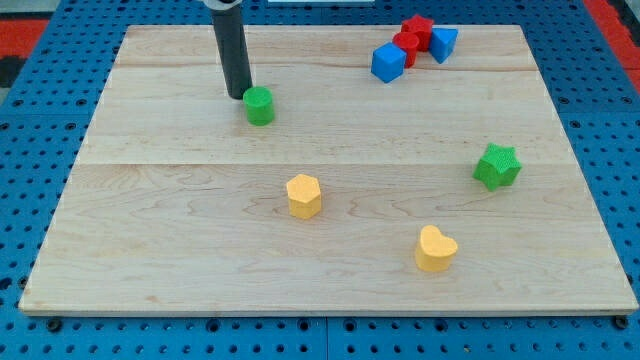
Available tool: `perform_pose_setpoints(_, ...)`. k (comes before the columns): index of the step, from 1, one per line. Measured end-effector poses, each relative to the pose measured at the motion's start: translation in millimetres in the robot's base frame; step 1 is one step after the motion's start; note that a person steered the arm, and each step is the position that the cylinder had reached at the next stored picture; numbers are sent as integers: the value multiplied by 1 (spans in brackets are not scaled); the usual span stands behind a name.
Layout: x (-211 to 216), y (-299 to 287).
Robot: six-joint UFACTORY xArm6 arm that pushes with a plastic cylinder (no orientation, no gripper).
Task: Move the green circle bottom digonally to the green star
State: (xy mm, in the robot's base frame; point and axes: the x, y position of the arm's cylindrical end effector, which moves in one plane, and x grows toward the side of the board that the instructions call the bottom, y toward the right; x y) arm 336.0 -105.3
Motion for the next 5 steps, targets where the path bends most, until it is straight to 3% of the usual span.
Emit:
perform_pose_setpoints(1,1,-63)
perform_pose_setpoints(4,45,-43)
perform_pose_setpoints(5,16,-37)
